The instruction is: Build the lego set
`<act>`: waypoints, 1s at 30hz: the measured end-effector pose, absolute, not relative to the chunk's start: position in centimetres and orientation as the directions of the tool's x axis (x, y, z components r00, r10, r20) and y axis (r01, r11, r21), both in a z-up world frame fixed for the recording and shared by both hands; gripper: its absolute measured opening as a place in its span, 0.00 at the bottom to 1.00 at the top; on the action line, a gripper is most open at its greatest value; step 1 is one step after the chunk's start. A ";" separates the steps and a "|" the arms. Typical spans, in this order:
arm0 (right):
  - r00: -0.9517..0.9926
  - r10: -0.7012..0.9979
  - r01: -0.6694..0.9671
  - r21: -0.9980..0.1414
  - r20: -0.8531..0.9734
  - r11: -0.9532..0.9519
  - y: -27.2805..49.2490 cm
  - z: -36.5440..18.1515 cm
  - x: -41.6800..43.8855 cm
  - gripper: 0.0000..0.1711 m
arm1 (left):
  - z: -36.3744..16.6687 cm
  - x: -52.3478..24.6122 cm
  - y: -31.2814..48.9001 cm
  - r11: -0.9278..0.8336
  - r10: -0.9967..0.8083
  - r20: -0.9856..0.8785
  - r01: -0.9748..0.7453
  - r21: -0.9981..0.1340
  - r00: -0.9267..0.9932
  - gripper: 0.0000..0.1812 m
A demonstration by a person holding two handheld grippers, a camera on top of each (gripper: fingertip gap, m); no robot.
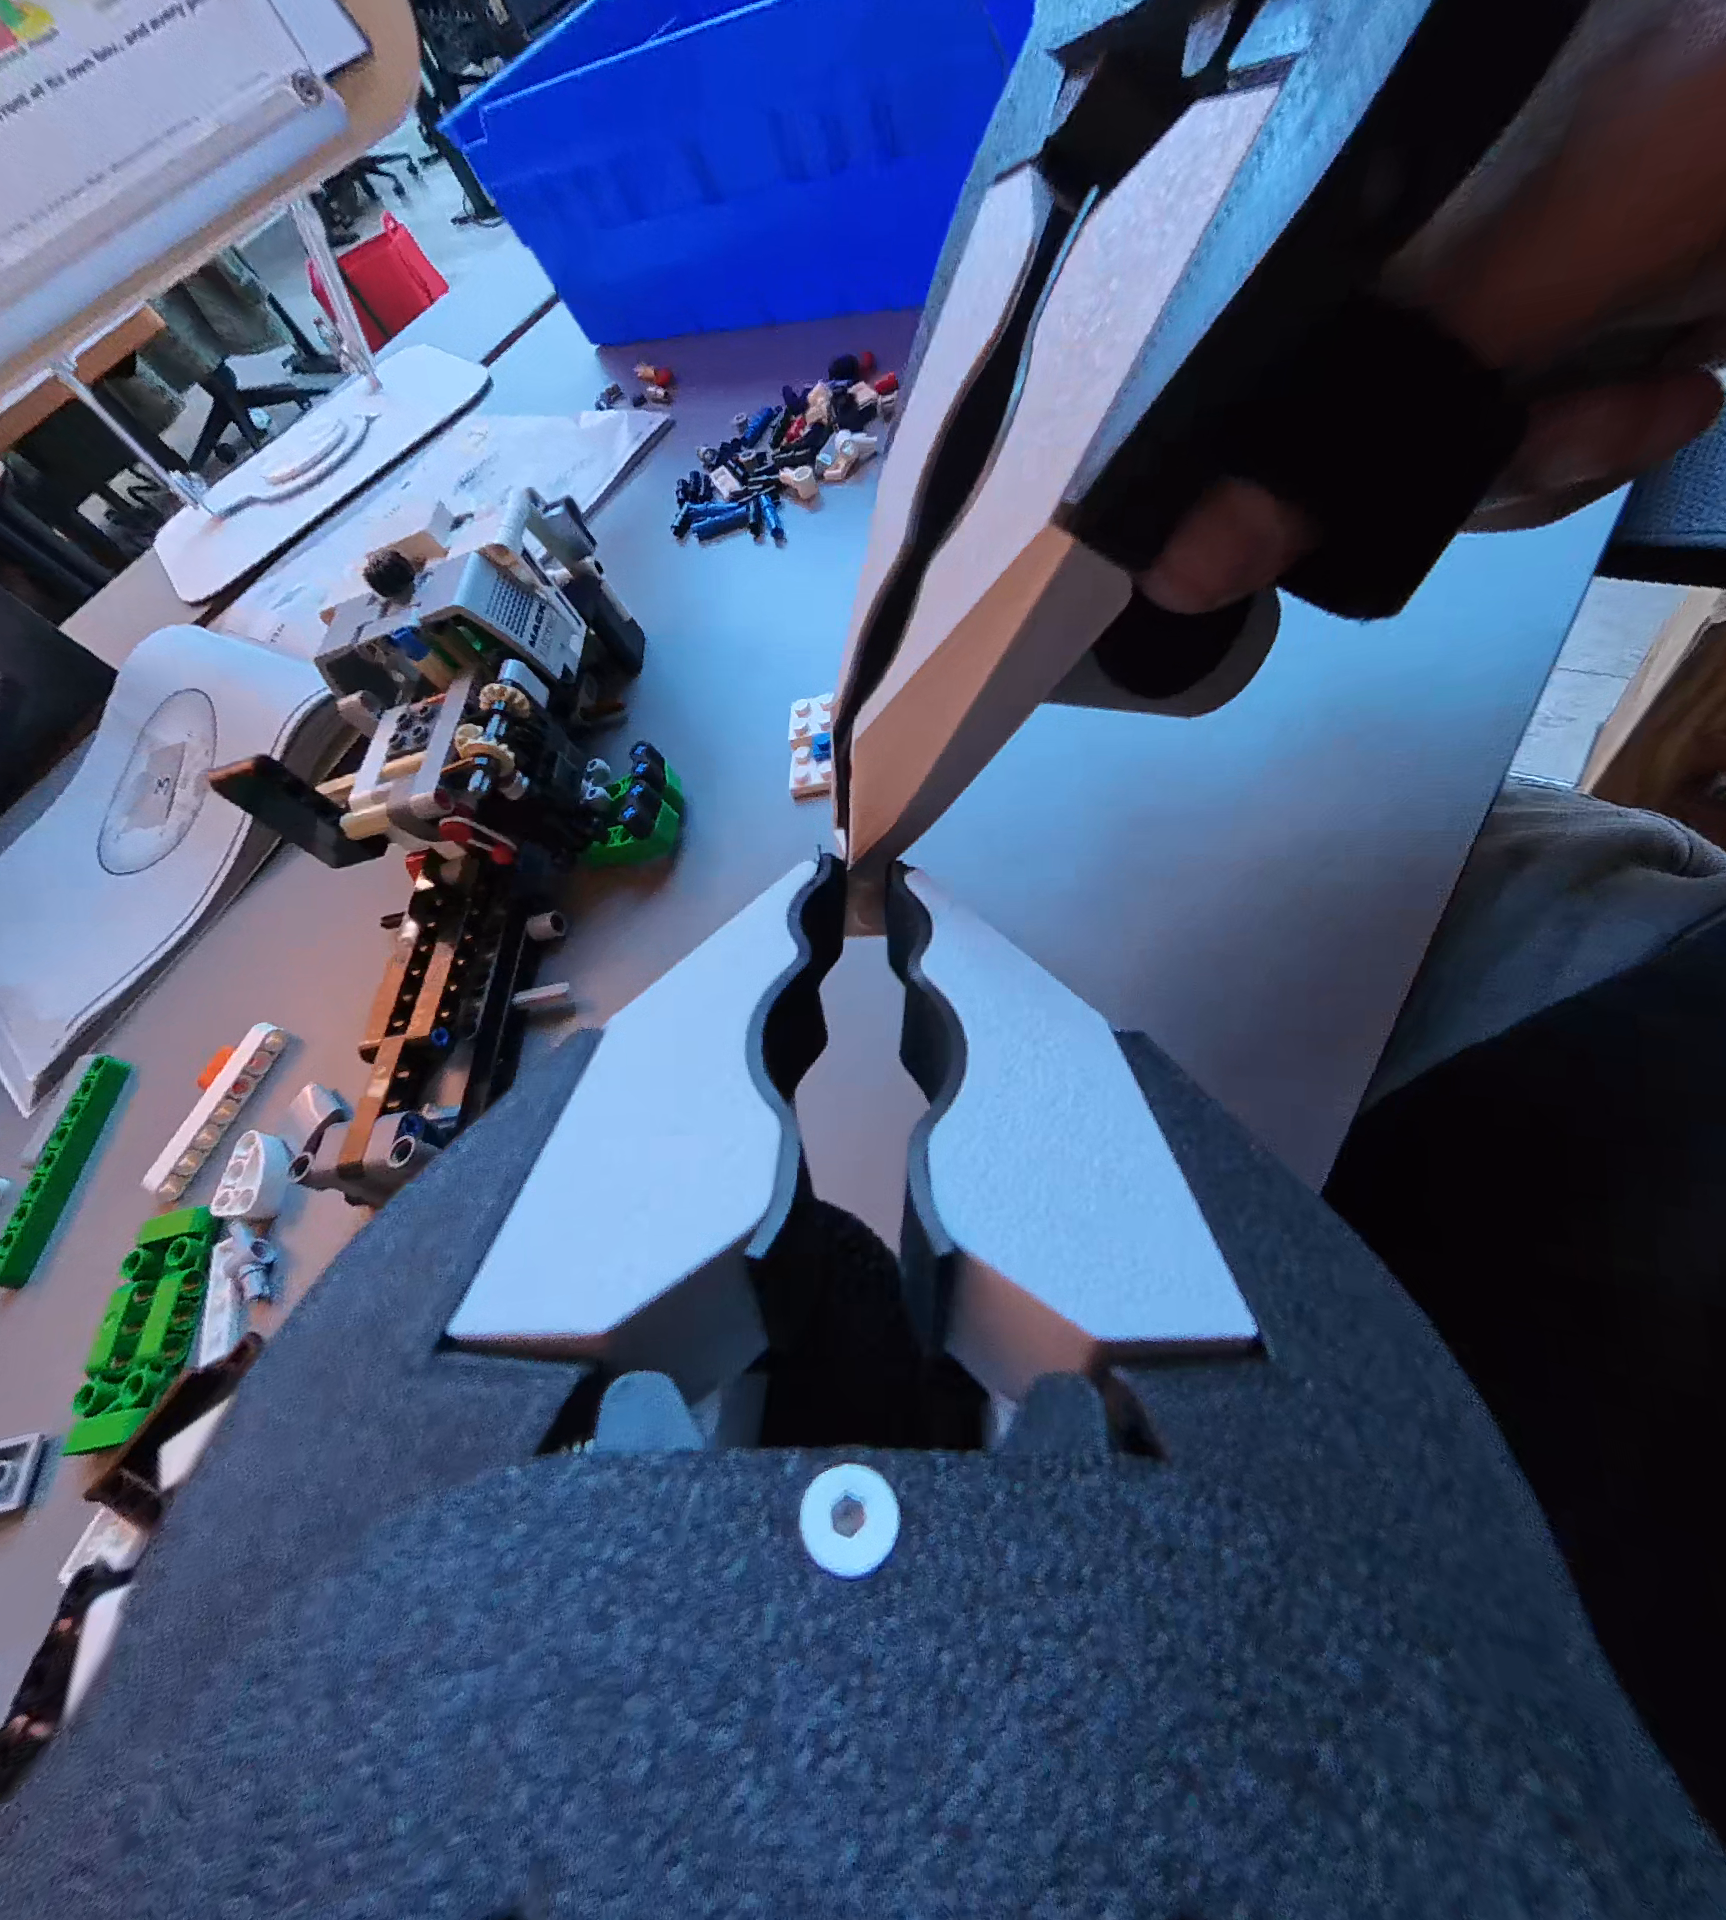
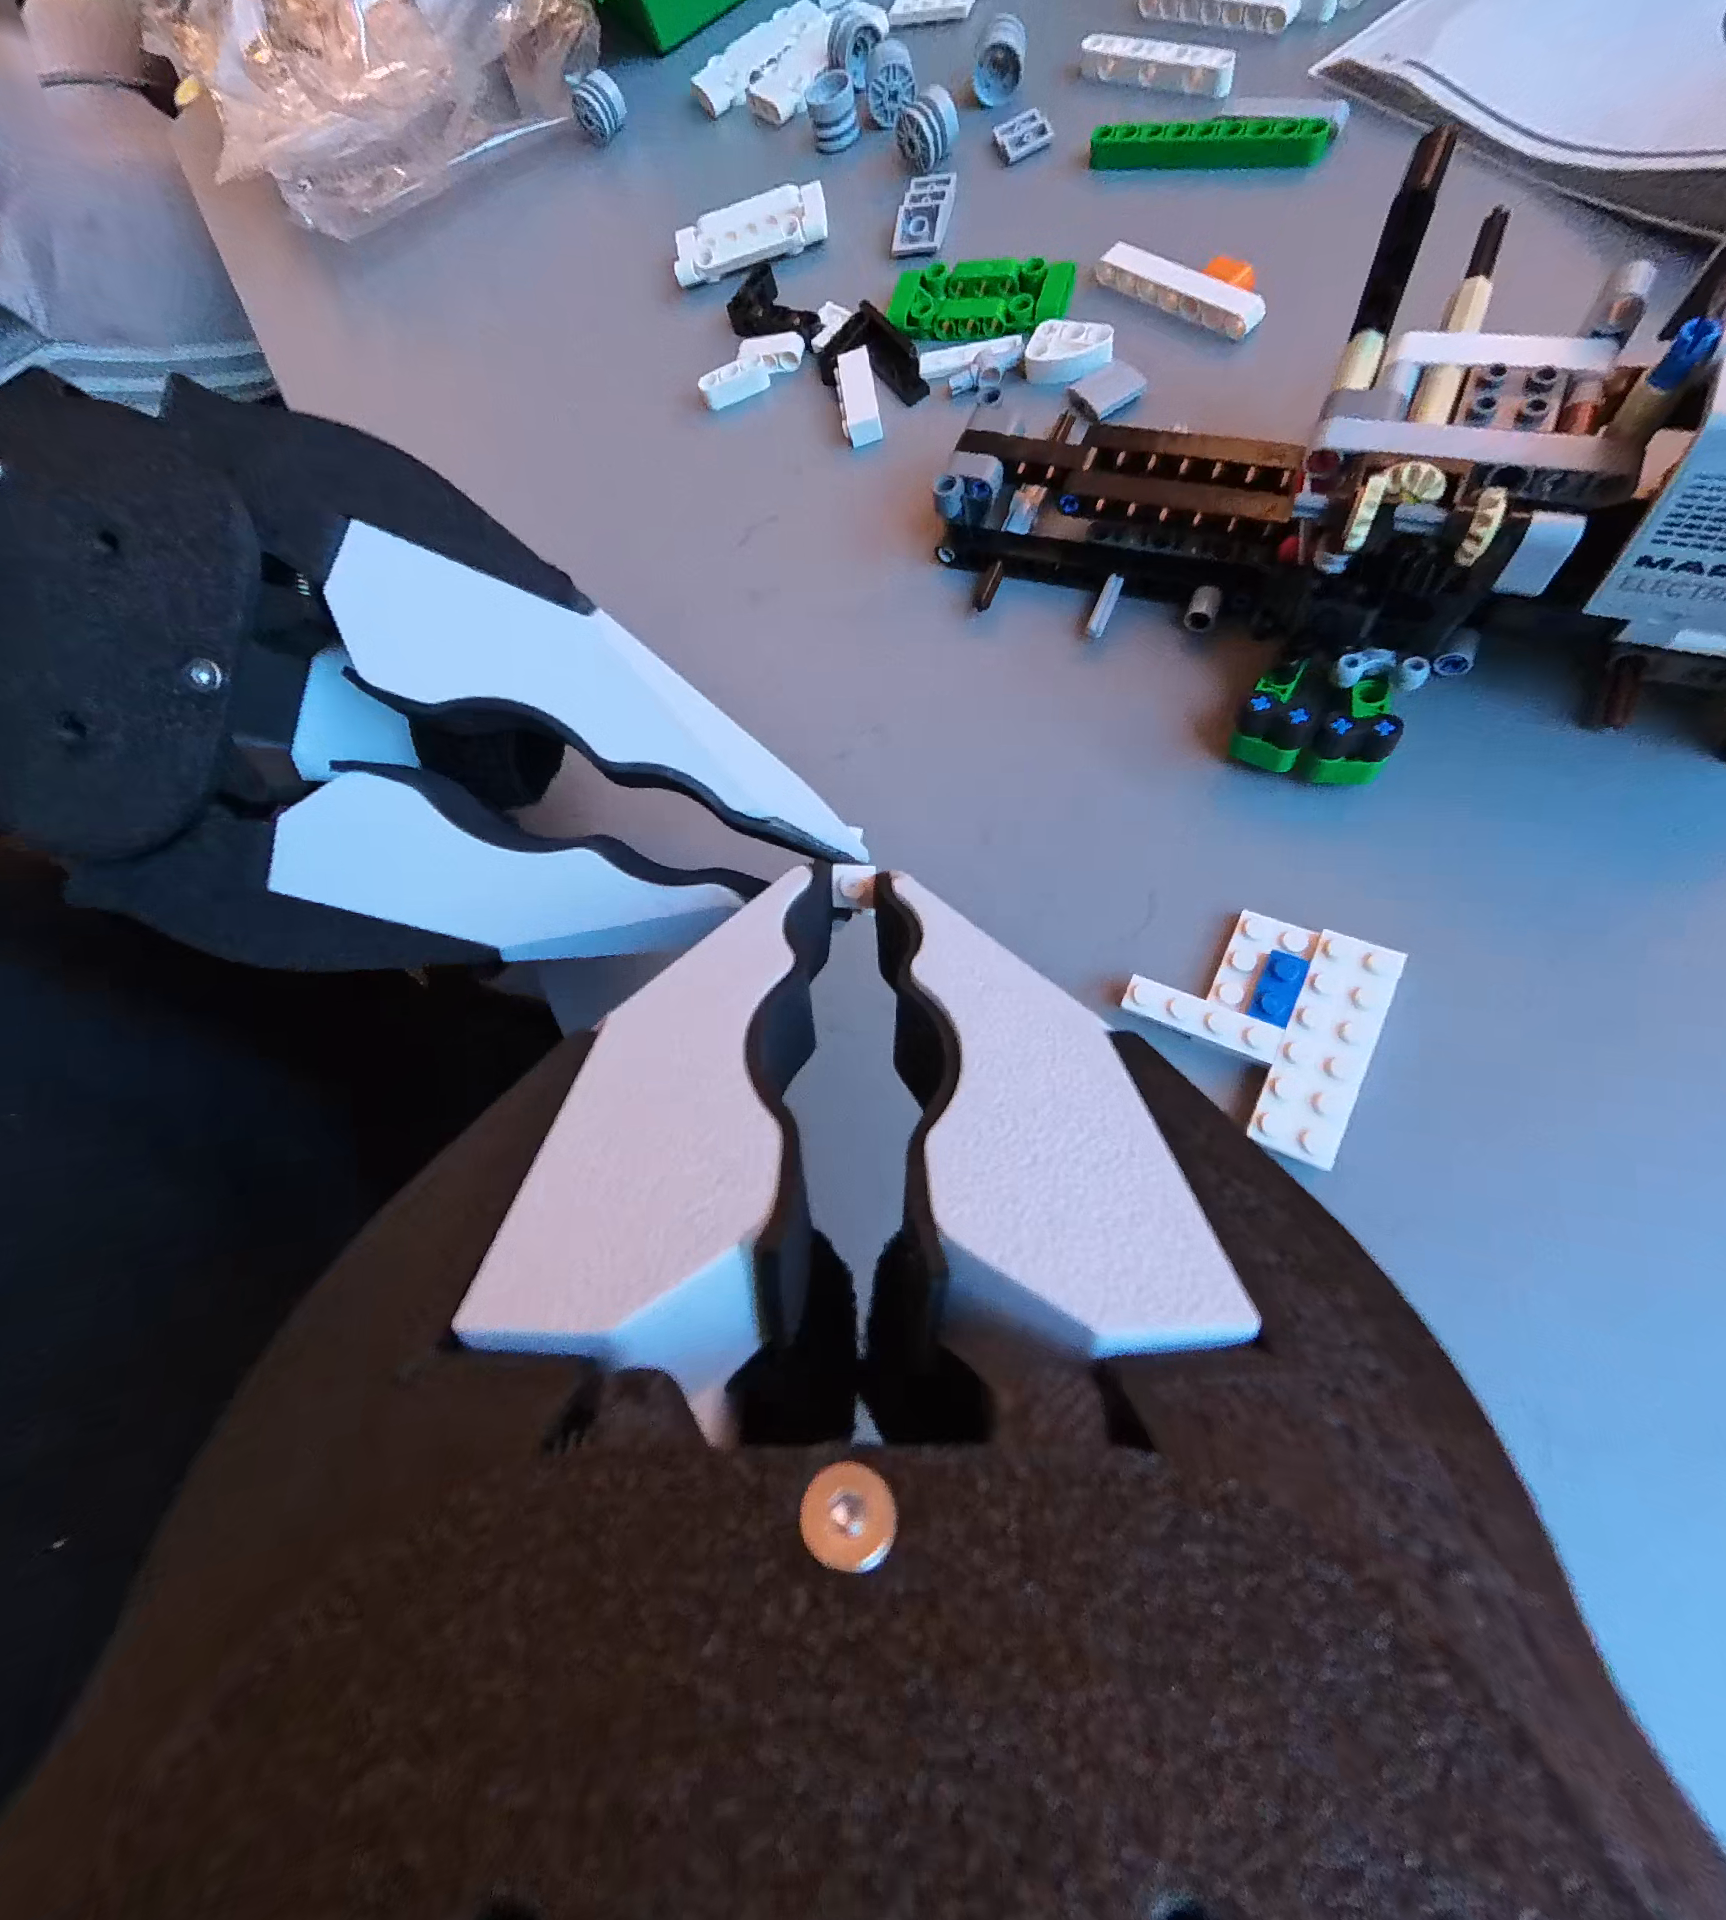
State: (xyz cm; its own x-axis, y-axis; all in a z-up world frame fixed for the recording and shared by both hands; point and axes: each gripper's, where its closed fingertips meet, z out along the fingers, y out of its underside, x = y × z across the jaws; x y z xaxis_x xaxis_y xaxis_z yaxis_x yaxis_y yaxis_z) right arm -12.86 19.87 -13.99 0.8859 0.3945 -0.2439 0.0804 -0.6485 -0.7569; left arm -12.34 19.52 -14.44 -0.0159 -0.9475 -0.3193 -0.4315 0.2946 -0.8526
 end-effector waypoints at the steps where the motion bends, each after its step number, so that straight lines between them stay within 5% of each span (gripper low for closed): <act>1: 0.886 0.390 0.078 -0.750 -0.249 -0.656 20.0 -14.0 -12.9 0.04 | -14.5 -12.4 19.7 0.280 -0.952 -0.305 -0.438 -0.854 -0.012 0.03; 16: 0.881 0.350 0.017 -0.718 -0.318 -0.696 19.8 -16.0 -10.4 0.04 | -18.8 -13.7 17.9 0.036 -0.978 0.115 -0.676 -0.736 -0.176 0.03; 30: 0.861 0.380 -0.006 -0.753 -0.339 -0.658 19.1 -15.8 -9.2 0.04 | -18.8 -14.7 18.9 -0.009 -0.977 0.152 -0.680 -0.733 -0.152 0.17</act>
